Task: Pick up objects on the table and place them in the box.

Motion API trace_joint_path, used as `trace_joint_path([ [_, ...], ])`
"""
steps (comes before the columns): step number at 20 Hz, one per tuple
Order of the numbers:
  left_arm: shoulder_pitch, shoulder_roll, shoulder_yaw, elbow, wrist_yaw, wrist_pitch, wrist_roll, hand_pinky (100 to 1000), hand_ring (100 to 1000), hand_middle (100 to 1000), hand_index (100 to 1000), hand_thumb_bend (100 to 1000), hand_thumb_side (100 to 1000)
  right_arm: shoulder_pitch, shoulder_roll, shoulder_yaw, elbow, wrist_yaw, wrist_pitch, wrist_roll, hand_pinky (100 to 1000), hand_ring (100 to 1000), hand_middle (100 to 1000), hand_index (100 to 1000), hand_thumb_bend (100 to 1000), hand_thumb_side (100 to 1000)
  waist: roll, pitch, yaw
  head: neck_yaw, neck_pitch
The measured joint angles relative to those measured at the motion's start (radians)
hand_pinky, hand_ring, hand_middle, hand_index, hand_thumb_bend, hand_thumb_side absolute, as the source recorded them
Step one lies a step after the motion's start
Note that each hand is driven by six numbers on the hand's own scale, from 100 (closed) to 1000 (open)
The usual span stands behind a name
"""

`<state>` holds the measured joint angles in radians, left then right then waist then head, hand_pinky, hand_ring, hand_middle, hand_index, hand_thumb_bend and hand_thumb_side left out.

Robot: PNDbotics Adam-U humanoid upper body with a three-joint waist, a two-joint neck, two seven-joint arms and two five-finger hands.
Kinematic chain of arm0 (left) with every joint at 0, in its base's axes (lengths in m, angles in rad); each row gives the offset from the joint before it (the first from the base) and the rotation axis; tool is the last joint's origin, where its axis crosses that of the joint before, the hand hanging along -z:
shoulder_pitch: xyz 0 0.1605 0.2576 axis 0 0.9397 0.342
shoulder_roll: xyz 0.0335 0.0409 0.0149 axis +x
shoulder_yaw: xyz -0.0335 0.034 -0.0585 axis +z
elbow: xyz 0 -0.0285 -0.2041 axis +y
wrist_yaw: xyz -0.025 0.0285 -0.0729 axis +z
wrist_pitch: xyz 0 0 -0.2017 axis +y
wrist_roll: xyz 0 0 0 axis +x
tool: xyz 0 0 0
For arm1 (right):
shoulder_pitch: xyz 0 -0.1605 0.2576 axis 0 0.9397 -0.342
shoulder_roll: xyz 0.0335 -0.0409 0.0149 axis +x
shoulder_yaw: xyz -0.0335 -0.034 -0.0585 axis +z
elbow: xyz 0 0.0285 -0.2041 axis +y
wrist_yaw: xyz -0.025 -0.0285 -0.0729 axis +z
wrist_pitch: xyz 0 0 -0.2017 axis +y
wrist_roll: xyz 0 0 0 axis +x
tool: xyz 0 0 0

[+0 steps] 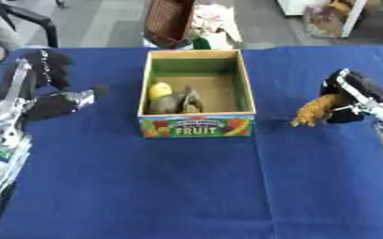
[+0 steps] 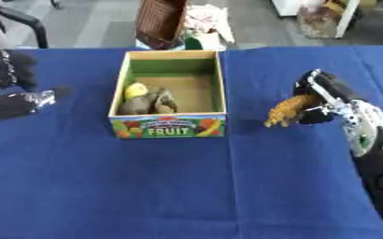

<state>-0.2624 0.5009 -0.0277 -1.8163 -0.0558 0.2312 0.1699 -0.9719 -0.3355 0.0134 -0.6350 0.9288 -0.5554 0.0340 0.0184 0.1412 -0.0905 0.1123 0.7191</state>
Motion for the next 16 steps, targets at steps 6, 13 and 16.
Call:
trace_joint_path([
  [6, 0.004, 0.000, -0.001, 0.000, 0.002, -0.002, -0.005, 463, 453, 445, 599, 826, 181, -0.059, 0.025, 0.000, -0.043, -0.033, 0.003, 0.036, 100, 254, 200, 360, 321, 100, -0.011, -0.006, 0.015, -0.005, 0.001],
  [13, -0.003, 0.000, -0.007, 0.000, 0.003, -0.004, -0.019, 464, 454, 445, 595, 826, 182, -0.124, 0.067, -0.014, -0.051, -0.019, 0.035, 0.051, 100, 251, 198, 357, 334, 100, -0.032, -0.006, 0.061, -0.022, -0.003],
  [16, -0.006, 0.000, -0.013, -0.002, 0.003, -0.006, -0.026, 464, 453, 444, 593, 826, 183, -0.146, 0.088, -0.024, -0.049, -0.003, 0.050, 0.048, 100, 251, 199, 358, 333, 100, -0.040, -0.003, 0.089, -0.033, -0.010],
])
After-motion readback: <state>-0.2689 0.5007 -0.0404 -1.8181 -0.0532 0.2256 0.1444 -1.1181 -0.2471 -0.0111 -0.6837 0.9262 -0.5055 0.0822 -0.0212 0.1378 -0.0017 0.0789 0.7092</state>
